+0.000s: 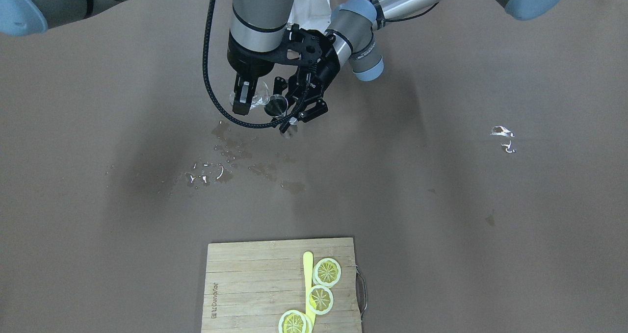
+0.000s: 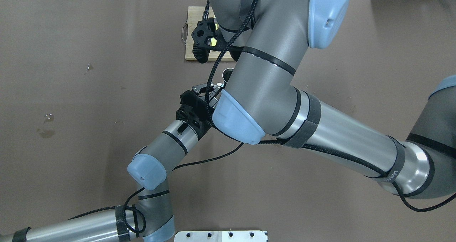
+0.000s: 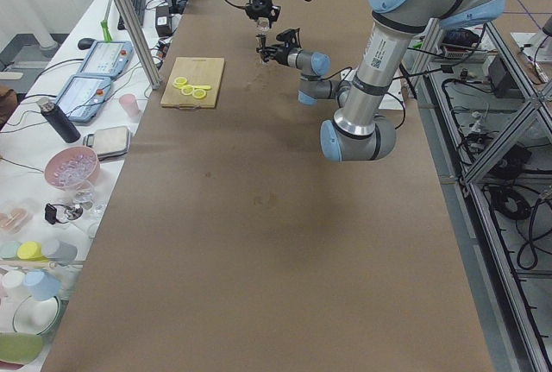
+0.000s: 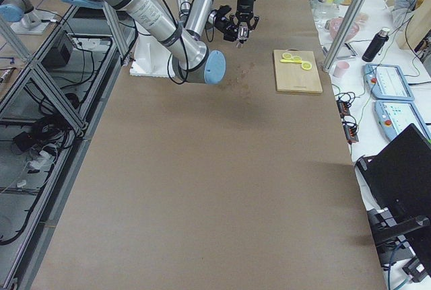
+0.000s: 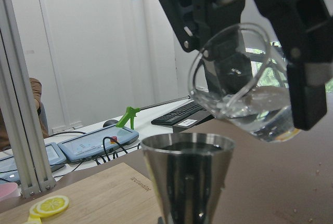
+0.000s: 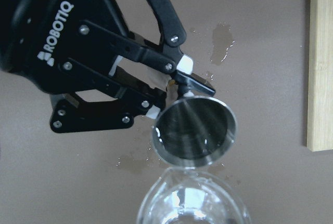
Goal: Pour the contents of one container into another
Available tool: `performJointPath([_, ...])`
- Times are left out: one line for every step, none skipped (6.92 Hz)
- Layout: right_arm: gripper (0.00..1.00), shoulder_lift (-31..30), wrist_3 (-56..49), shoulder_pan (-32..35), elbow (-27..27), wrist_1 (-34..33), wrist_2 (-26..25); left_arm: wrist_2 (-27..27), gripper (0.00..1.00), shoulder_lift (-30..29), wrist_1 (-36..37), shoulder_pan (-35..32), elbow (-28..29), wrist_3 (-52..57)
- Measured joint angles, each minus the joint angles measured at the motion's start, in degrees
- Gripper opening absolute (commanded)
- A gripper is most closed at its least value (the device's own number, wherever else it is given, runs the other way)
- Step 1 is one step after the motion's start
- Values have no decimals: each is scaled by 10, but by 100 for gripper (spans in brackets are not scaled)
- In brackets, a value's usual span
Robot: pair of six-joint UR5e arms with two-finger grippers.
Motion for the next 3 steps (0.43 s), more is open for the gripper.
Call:
performJointPath([0, 5, -1, 0, -3, -11, 0, 0, 0, 0, 0, 0, 0, 0])
performJointPath([0, 11, -1, 0, -9, -21, 0, 0, 0, 0, 0, 0, 0, 0])
performJointPath([0, 16, -1, 0, -14, -31, 0, 0, 0, 0, 0, 0, 0, 0])
